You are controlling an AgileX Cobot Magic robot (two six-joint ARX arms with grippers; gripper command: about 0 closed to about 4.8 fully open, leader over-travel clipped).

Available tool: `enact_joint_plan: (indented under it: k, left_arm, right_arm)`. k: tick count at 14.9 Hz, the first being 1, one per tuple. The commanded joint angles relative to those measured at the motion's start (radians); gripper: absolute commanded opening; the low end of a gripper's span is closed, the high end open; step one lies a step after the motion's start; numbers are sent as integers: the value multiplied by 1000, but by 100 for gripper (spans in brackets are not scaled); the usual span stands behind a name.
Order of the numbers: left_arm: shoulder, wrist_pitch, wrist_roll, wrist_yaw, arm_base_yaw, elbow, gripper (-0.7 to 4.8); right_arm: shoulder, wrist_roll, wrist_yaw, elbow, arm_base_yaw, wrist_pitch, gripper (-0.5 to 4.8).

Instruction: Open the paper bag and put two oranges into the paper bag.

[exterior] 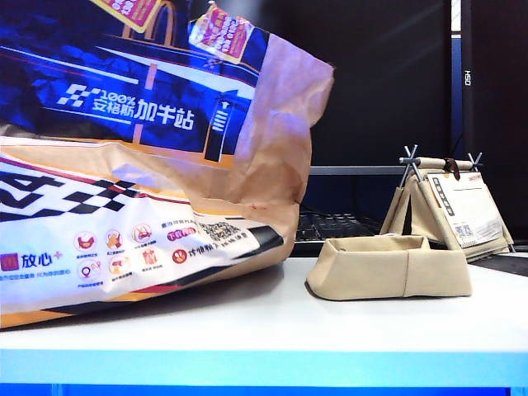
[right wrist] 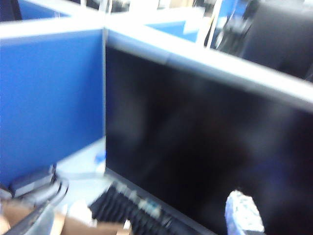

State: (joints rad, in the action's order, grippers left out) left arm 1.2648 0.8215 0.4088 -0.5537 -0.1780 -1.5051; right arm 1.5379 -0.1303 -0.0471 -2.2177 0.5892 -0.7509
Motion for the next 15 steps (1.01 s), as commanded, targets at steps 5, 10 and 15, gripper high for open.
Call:
enact_joint_plan:
  k: [5,10,15]
  left_arm:
    - [-18,-94,-51,146,1,-112,479]
    - [-146,-292,-206,299,134,-141,101]
    - [-397,-389,-288,219,405,-6,74]
  right_arm:
    - [-160,-61,194,-4,-6,-40,403]
    - [-264,-107,344,20,-6,-58,-1]
    - [-655,-135,493,320,-6,8,-1]
